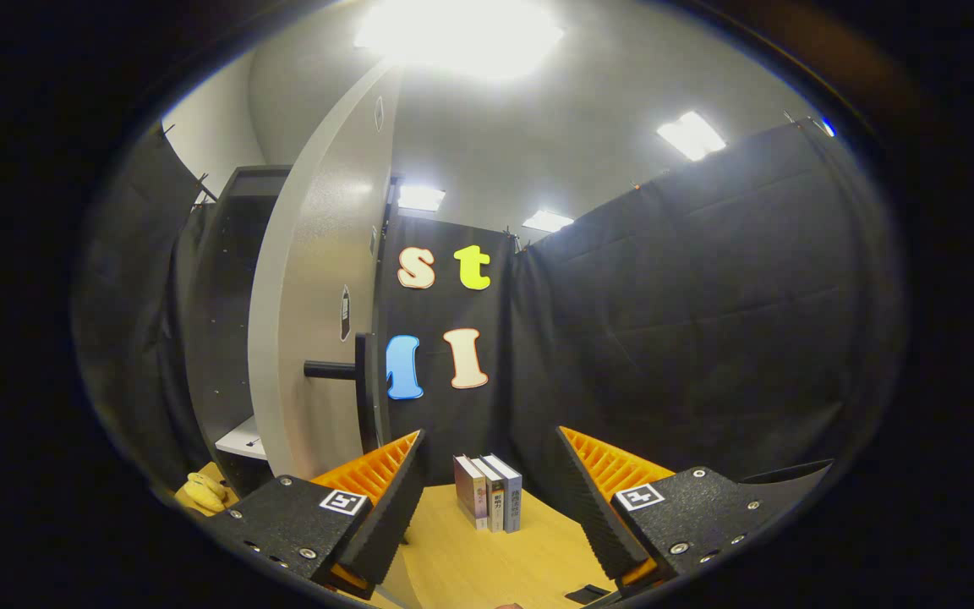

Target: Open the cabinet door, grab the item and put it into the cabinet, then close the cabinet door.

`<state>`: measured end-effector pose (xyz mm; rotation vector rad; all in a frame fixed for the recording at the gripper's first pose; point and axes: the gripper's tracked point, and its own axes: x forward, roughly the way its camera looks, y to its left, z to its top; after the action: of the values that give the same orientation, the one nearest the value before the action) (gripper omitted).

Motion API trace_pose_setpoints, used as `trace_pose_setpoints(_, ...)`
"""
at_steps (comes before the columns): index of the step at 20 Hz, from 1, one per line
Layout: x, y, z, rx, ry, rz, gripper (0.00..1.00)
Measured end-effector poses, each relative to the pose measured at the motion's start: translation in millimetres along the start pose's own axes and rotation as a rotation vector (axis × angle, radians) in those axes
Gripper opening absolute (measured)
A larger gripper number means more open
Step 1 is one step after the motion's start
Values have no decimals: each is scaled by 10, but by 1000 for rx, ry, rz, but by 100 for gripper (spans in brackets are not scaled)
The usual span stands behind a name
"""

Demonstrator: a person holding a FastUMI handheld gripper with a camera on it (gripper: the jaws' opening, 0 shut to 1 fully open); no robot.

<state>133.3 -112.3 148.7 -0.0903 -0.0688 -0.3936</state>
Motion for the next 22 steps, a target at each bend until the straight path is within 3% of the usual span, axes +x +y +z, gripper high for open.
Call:
trace_pose_setpoints(11, -185, 1243, 6, 27, -2, 199, 91)
trace_pose_setpoints(22, 32, 2261, -38, 81, 35, 370, 93)
